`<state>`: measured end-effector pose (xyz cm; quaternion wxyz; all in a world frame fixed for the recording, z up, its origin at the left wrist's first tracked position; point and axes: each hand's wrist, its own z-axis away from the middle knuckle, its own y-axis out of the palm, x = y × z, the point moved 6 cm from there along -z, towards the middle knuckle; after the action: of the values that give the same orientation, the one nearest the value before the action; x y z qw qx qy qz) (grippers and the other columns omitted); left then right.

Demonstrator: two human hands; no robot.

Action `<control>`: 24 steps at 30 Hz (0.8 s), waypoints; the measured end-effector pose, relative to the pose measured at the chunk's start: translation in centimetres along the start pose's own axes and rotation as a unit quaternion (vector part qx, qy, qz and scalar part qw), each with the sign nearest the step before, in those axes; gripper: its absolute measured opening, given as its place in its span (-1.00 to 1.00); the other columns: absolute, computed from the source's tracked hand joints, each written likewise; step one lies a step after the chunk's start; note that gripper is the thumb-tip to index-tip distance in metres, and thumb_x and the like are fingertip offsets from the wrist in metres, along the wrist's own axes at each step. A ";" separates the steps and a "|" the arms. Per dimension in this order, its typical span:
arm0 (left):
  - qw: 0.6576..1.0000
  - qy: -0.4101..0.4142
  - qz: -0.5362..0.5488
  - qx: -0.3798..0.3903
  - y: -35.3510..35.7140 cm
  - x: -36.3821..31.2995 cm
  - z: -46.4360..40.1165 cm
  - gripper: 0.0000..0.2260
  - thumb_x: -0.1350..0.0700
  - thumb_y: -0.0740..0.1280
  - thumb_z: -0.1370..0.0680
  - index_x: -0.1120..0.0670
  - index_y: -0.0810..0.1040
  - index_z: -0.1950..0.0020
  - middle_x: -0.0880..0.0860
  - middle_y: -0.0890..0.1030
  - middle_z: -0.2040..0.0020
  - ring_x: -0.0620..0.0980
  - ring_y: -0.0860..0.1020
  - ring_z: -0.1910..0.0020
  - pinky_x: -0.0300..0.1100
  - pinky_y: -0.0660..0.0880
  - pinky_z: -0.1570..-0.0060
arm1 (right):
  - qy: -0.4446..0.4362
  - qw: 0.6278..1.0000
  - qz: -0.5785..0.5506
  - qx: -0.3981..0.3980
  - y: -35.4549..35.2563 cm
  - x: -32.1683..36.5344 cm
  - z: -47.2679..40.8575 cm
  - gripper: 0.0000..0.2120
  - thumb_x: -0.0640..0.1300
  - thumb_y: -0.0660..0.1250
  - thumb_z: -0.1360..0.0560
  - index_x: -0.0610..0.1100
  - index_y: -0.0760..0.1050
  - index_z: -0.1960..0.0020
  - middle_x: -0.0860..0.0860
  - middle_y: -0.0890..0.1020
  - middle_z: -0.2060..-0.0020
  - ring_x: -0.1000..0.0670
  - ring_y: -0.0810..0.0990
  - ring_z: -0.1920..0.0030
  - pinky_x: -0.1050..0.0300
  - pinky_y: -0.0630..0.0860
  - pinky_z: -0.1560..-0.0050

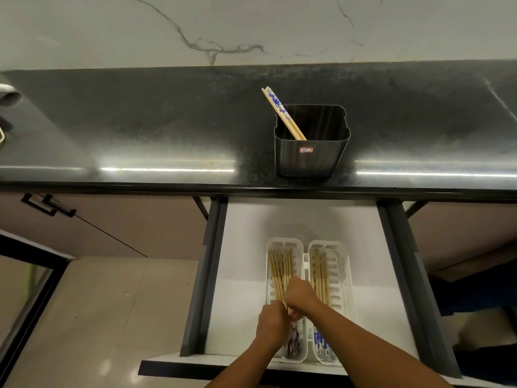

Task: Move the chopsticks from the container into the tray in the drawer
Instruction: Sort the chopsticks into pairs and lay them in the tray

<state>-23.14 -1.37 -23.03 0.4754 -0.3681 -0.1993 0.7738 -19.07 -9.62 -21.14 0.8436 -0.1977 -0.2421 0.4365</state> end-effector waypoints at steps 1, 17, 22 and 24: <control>1.000 0.003 -0.004 0.002 -0.1 -0.1 0.1 -0.81 0.17 0.23 -0.59 0.22 0.50 -0.15 0.16 0.61 -0.10 0.10 0.59 -0.06 -0.22 0.44 0.11 | -0.010 1.000 0.011 -0.001 -0.1 0.0 0.1 -0.66 -0.32 0.39 -0.43 -0.13 0.25 0.32 0.00 0.52 0.38 0.12 0.50 0.46 0.30 0.36 0.61; 0.960 0.192 0.119 -0.166 -15.0 -5.8 -0.7 -0.84 0.16 0.24 -0.61 0.12 0.58 0.11 0.06 0.66 0.20 -0.09 0.64 0.26 -0.26 0.61 0.23 | -0.327 0.893 -0.148 -0.272 -19.1 7.4 7.1 -0.82 -0.16 0.24 -0.56 -0.11 0.50 0.20 -0.04 0.57 0.36 -0.04 0.59 0.31 0.01 0.60 0.20; 0.900 0.228 0.232 -0.289 -24.9 -8.6 -1.4 -0.77 0.16 0.25 -0.58 -0.03 0.55 0.25 -0.01 0.61 0.34 -0.10 0.60 0.33 -0.29 0.54 0.31 | -0.357 0.828 -0.195 -0.385 -28.1 11.2 10.4 -0.89 -0.14 0.27 -0.53 -0.11 0.55 0.12 0.03 0.59 0.40 0.01 0.61 0.37 0.10 0.59 0.32; 0.874 0.226 0.307 -0.302 -28.4 -9.9 -1.7 -0.78 0.16 0.24 -0.58 -0.05 0.56 0.21 -0.01 0.64 0.32 -0.08 0.64 0.29 -0.23 0.60 0.24 | -0.346 0.820 -0.194 -0.412 -30.8 12.3 10.5 -0.89 -0.16 0.26 -0.51 -0.07 0.55 0.14 0.08 0.58 0.39 0.09 0.59 0.39 0.29 0.51 0.43</control>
<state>-2.41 3.17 -1.65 0.1117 -0.7016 -0.1874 0.6784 0.72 -14.75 6.94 0.6114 -0.3120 -0.7087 0.1634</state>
